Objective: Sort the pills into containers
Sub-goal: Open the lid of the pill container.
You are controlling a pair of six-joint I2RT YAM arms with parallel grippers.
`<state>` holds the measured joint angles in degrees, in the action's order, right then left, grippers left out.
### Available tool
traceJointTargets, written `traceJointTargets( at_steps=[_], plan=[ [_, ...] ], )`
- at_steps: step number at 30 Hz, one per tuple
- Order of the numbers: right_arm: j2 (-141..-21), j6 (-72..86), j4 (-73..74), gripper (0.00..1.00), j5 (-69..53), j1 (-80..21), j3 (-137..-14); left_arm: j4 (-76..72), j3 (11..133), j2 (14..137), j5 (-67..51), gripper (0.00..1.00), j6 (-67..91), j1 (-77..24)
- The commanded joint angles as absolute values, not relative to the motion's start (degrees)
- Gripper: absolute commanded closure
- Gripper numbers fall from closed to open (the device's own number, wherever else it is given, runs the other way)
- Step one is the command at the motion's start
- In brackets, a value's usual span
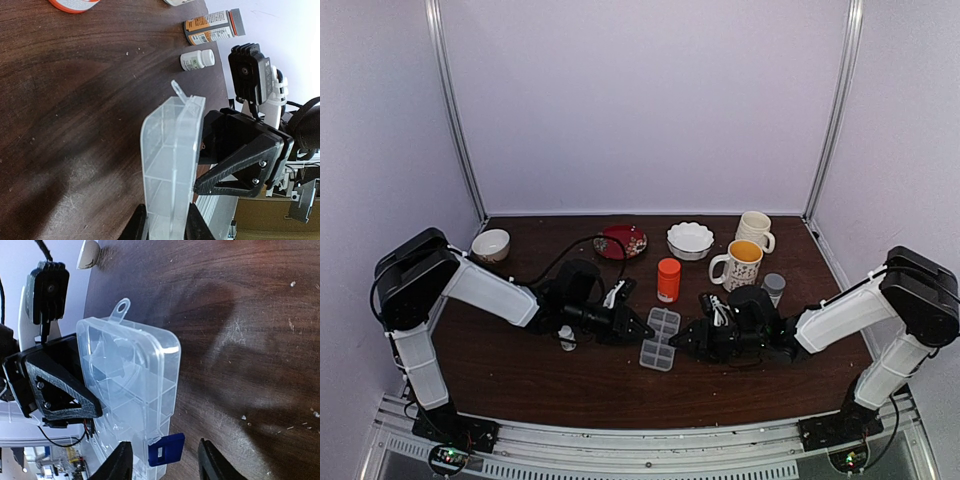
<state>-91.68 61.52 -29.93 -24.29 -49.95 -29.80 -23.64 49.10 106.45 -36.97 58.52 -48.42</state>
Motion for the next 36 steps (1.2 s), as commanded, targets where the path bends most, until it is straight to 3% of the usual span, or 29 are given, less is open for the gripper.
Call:
traceJointTargets(
  at_steps=[1,7,13,20,36],
  plan=[
    [-92.01,62.3,-34.32,0.49,-24.87,-49.66,-29.32,-27.53,50.18,106.69,-39.22,1.0,59.26,-48.34],
    [-92.2,66.26,-46.24,0.39,-27.66,-49.22,-25.84,-32.32,50.12,108.05,-41.39,1.0,61.86,-48.33],
    [-92.21,68.17,-51.44,0.53,-27.95,-48.66,-23.38,-32.5,50.01,108.43,-40.85,1.0,62.07,-48.18],
    [-91.82,68.03,-51.41,0.63,-27.68,-48.34,-22.43,-30.31,50.36,108.36,-40.19,1.0,60.98,-48.12],
    [-91.34,66.81,-49.98,0.67,-27.53,-48.34,-22.23,-29.06,49.71,107.71,-39.07,1.0,60.27,-48.16]
  ],
)
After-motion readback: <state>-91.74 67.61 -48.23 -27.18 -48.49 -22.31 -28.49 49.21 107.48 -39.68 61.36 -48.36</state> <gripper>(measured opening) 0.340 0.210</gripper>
